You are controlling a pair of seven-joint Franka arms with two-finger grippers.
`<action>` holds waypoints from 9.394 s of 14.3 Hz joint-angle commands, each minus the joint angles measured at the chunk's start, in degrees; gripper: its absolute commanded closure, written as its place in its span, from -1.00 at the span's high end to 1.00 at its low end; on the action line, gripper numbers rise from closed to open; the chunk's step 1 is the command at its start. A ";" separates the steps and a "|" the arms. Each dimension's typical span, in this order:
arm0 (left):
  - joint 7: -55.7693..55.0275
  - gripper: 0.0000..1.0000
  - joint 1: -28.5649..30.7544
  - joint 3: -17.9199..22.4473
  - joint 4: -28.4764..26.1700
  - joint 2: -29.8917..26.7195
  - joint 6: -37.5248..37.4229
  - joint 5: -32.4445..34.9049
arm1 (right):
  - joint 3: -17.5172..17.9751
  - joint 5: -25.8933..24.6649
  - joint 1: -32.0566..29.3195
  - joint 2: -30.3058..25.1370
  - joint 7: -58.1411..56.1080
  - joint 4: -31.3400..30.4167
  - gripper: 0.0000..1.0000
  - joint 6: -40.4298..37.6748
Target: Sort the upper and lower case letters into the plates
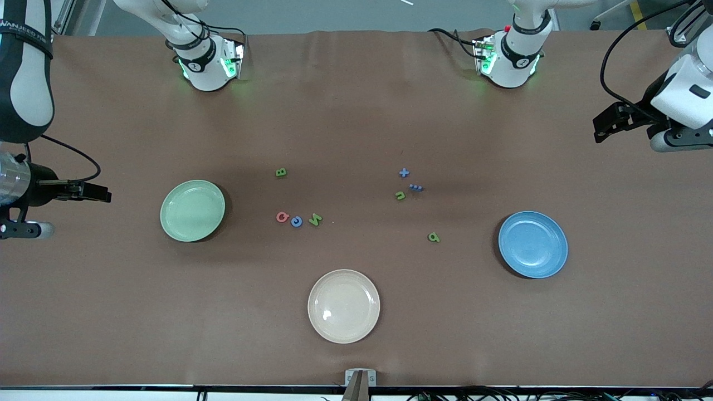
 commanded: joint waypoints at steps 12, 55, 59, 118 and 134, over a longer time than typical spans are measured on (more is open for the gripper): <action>0.97 1.00 -0.25 -0.41 1.44 1.03 -0.44 -1.04 | 0.59 0.10 -0.15 -19.06 0.11 -16.12 1.00 2.37; -31.99 0.06 -14.66 -6.91 -5.24 44.72 52.30 8.71 | 0.24 2.48 -0.86 -15.30 -3.49 -11.63 1.00 8.96; -31.90 -0.86 -14.05 -6.91 -4.98 44.28 51.95 8.71 | 0.24 2.13 -0.94 -11.17 -3.49 -11.46 1.00 10.09; -5.01 -0.98 5.80 -7.70 -9.37 32.76 39.64 9.51 | 0.24 1.33 32.45 14.33 62.60 -38.26 0.76 64.68; -5.44 1.00 8.01 -10.93 -9.11 34.61 37.64 9.08 | 0.42 1.77 17.72 6.17 38.65 -34.76 -0.99 47.31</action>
